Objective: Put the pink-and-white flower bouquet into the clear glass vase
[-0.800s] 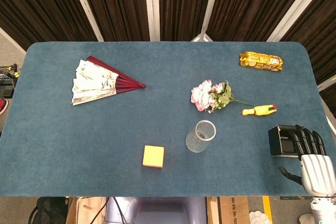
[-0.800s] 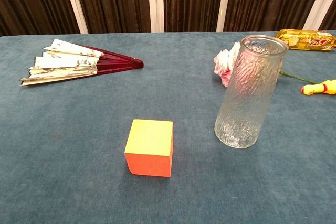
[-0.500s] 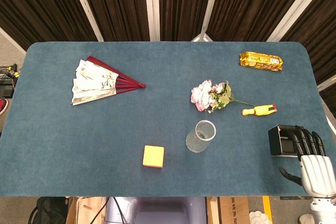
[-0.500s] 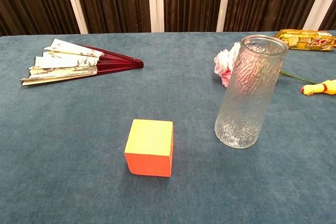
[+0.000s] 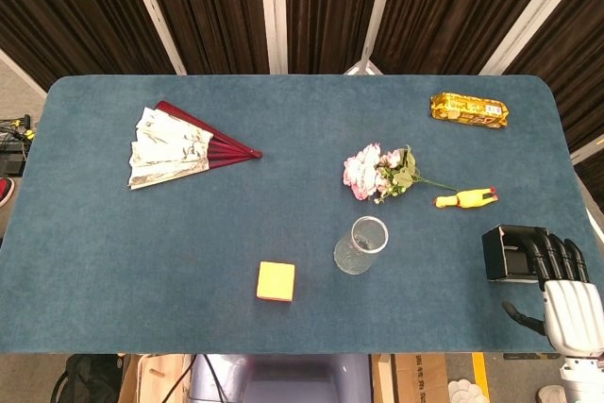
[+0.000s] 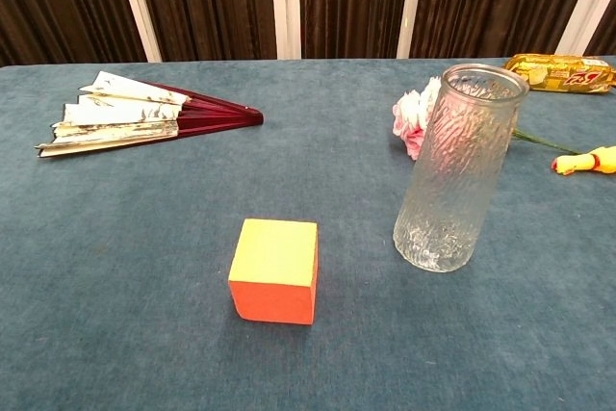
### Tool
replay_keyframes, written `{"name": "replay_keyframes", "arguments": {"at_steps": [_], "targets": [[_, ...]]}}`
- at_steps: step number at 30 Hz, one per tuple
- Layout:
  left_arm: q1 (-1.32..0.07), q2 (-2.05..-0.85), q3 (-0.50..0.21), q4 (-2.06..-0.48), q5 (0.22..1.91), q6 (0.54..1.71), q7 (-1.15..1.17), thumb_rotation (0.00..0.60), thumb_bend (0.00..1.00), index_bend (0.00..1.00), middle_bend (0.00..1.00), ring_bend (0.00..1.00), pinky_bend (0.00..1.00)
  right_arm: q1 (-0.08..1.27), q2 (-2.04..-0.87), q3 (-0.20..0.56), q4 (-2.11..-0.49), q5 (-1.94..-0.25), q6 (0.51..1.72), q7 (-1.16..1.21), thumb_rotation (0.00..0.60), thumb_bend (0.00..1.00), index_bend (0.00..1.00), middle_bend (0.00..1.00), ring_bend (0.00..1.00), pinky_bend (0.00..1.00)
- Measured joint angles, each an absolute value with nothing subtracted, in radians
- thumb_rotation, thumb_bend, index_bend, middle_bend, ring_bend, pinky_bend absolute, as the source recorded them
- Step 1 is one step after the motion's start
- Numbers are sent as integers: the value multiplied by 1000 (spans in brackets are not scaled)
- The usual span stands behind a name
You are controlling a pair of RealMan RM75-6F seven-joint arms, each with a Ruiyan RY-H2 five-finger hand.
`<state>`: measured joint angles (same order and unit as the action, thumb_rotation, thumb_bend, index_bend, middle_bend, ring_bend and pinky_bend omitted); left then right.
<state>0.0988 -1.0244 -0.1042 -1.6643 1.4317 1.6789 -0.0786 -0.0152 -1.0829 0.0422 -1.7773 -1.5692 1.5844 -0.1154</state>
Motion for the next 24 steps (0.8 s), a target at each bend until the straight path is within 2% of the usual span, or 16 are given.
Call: {"name": "replay_keyframes", "arguments": {"at_steps": [8,14,24], "targets": [[115,-1022,-101,-1668,1437,1709,-88,600,249,87,0,0,23,25,-1081,60,-1777,-1543,1517,-59,600,65,101,52,13,0],[121,-1024,-105,-1665,1437,1722,-91,600,249,87,0,0,23,126,-1051,123,-1782,-1471,1373,8,600,65,101,43,13,0],[118,-1034,-107,-1670,1432,1719,-56,600,249,87,0,0,23,325,-1019,247,-1756,-1237,1087,51,600,65,101,42,13,0]]}}
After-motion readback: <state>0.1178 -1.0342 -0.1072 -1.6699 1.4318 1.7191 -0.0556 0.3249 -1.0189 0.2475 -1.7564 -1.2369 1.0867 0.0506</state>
